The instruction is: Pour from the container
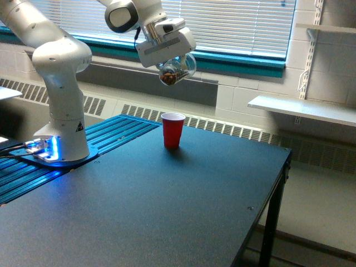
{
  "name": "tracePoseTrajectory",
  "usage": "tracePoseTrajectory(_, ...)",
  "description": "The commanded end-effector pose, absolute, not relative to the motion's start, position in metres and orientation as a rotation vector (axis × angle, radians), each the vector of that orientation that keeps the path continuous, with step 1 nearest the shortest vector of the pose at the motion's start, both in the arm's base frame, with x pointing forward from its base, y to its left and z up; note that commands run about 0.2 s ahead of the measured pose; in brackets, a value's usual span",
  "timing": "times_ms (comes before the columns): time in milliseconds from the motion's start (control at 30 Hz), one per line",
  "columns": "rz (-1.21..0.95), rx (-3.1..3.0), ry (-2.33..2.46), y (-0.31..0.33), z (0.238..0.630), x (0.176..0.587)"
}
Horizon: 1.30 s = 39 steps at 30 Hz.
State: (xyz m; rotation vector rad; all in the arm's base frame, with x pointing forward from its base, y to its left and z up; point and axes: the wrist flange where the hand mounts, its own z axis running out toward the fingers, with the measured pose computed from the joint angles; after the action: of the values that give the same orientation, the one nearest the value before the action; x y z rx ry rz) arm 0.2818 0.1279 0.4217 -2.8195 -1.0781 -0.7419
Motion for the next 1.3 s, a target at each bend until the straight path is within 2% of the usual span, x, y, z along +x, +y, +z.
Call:
tracePoseTrajectory(33, -0.683, -2.852, -1.042, 0.134, 0.408, 0.271)
tracePoseTrajectory(1300, -0.491, -2.919, -1.162, 0.177, 0.374, 0.242)
